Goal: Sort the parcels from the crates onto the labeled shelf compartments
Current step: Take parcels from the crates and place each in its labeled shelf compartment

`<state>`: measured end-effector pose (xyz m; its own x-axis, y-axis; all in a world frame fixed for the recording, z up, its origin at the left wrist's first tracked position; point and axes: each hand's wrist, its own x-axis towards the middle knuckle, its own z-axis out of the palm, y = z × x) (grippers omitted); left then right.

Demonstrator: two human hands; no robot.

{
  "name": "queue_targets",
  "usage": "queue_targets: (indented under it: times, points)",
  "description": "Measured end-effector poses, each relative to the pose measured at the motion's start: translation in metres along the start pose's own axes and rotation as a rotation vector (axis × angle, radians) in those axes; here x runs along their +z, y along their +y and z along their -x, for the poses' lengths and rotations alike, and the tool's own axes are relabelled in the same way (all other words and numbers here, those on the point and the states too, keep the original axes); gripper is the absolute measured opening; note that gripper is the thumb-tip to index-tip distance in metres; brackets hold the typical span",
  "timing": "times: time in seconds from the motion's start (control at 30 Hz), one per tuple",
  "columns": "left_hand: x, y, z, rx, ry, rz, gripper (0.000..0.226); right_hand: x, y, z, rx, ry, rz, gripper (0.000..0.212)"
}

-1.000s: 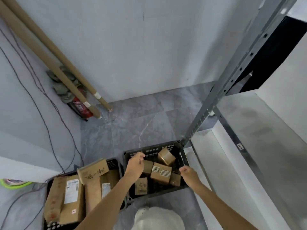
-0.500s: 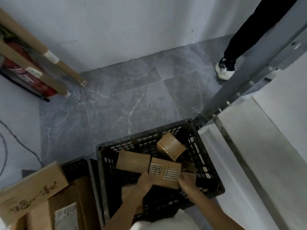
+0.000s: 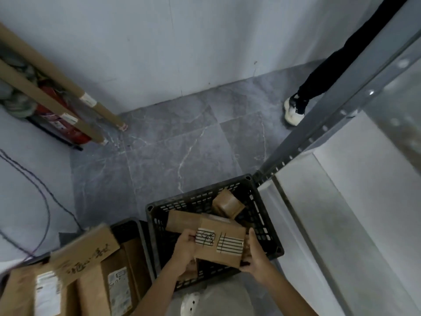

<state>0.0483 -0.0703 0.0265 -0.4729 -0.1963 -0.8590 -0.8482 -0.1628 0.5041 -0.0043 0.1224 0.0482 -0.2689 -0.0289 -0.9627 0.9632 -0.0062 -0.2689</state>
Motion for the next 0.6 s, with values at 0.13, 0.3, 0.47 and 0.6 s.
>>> queue_targets:
  times: [0.13, 0.3, 0.47, 0.6]
  points:
    - [-0.022, 0.061, 0.11, 0.089, 0.053, 0.035, 0.023, 0.014, -0.027, 0.12, -0.083, -0.014, 0.003, 0.07]
    - [-0.052, 0.138, 0.248, 0.215, 0.107, 0.104, 0.032, 0.029, -0.064, 0.273, -0.312, -0.043, 0.112, 0.041]
    - [-0.078, 0.204, 0.35, 0.382, 0.116, 0.134, 0.033, 0.038, -0.085, 0.4, -0.6, -0.111, 0.094, 0.036]
    - [-0.094, 0.239, 0.401, 0.542, -0.074, 0.226, 0.03, 0.049, -0.081, 0.469, -0.794, -0.072, 0.061, 0.027]
